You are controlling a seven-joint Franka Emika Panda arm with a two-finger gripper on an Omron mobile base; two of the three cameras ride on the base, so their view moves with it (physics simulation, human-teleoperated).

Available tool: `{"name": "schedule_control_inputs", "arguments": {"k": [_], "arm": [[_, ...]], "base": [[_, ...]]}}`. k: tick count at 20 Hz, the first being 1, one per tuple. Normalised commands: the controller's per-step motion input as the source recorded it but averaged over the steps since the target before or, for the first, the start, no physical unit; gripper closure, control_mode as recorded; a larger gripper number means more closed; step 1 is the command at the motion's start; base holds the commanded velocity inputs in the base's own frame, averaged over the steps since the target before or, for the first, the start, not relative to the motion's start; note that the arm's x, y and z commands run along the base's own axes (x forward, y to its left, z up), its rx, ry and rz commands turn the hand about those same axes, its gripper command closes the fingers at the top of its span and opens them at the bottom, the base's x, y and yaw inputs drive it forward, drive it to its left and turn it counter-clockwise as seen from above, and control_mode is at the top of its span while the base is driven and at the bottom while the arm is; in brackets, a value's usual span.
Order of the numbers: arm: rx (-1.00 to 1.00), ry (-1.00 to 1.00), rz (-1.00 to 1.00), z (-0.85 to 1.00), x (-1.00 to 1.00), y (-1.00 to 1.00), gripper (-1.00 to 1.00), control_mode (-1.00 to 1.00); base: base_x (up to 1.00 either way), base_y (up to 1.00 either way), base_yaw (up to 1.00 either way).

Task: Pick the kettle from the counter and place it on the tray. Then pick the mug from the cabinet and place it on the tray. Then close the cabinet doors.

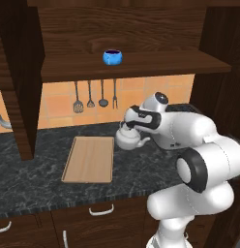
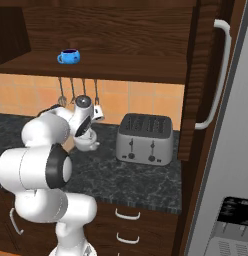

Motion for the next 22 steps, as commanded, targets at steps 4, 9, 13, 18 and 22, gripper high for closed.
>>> {"name": "schedule_control_inputs", "arguments": {"k": [4, 9, 13, 18, 22], "arm": [[0.00, -0.02, 0.00, 0.27, 0.00, 0.45, 1.00, -1.00], [0.00, -0.02, 0.00, 0.00, 0.00, 0.71, 1.00, -1.00], [0.00, -0.02, 0.00, 0.00, 0.00, 0.67, 1.00, -1.00], [0.00, 0.00, 0.00, 0.00, 0.00, 0.74, 1.00, -1.00], [0.00, 0.00, 0.00, 0.00, 0.00, 0.67, 1.00, -1.00]], "base": [[0.00, 0.00, 0.00], [0.00, 0.00, 0.00], [0.00, 0.00, 0.00], [0.00, 0.00, 0.00], [0.00, 0.00, 0.00]]}}
